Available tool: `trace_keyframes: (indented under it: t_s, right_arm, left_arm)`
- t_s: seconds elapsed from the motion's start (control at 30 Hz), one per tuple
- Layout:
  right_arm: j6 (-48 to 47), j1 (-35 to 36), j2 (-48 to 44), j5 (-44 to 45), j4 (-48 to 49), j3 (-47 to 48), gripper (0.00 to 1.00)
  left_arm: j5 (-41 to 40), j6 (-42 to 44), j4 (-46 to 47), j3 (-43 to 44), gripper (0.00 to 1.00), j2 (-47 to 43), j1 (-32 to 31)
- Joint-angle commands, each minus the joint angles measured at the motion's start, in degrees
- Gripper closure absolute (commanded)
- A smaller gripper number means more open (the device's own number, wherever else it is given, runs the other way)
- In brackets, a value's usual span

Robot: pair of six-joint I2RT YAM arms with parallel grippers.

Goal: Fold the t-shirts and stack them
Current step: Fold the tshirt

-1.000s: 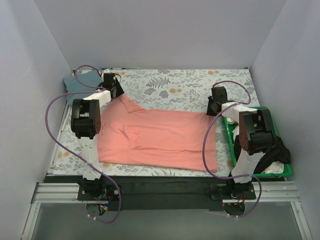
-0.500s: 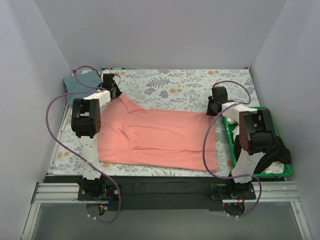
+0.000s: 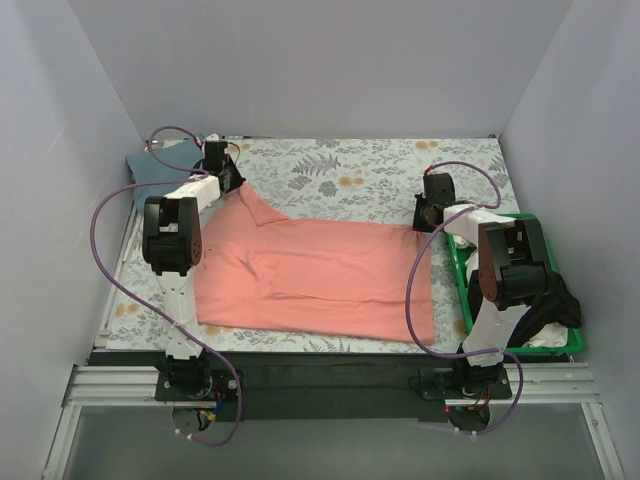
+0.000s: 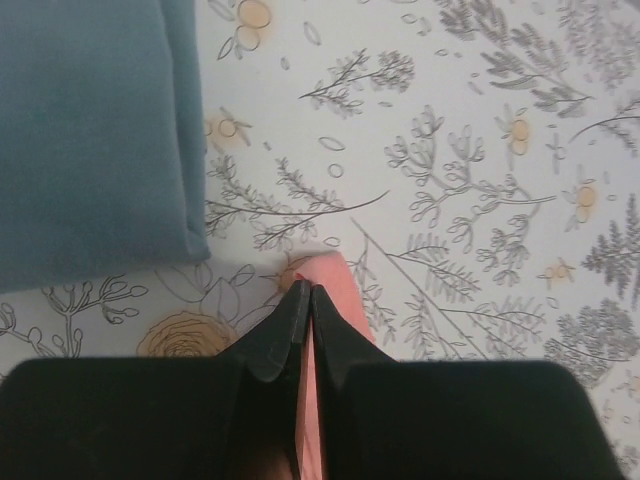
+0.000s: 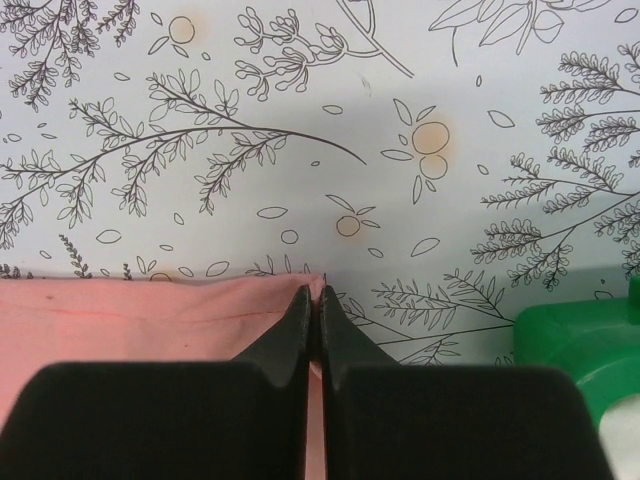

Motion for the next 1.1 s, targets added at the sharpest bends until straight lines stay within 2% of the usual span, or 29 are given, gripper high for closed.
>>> trace_keyframes:
  t_s: [0.0, 0.3, 0.6, 0.7, 0.77, 0.83, 0.9, 0.93, 1.07]
  right_arm:
    - [-0.70, -0.20, -2.42, -0.45, 0.22, 0.75, 0.99]
    - [-1.05, -0.20, 0.91, 0.17, 0.14, 6.99, 0.99]
    - [-3.16, -0.73, 6.54, 0.87, -2.41, 21.49, 0.99]
    - [-4.13, -0.81, 6.54, 1.04, -2.59, 23.08, 0.99]
    - [-4.39, -0.81, 6.11, 1.13, -2.50, 22.38, 0.99]
    - [-4.57, -0.81, 4.88, 1.22, -2.41, 21.24, 0.99]
    - [-5.18, -0.81, 3.82, 1.66, -2.33, 19.66, 0.99]
    - [-5.36, -0.81, 3.56, 1.84, -2.15, 19.13, 0.99]
    - [-6.24, -0.81, 1.89, 2.36, -1.71, 16.49, 0.99]
  left_arm:
    - [4.92, -1.23, -1.34, 4.79, 1.00, -2.04, 0.89]
    - [12.91, -2.98, -3.98, 14.29, 1.00, 2.71, 2.91]
    - [19.77, -4.92, -7.41, 31.15, 1.00, 9.21, 5.55]
    - [21.53, -5.27, -8.63, 33.11, 1.00, 8.61, 5.81]
    - [23.46, -5.80, -8.46, 30.92, 1.00, 6.77, 5.81]
    - [25.04, -6.67, -6.71, 23.91, 1.00, 2.04, 5.81]
    - [26.28, -7.46, -2.43, 16.71, 1.00, -2.54, 5.81]
    - [26.54, -8.51, -0.83, 8.93, 1.00, -7.43, 5.81]
    - [26.90, -9.66, 5.42, -6.33, 1.00, -18.08, 5.81]
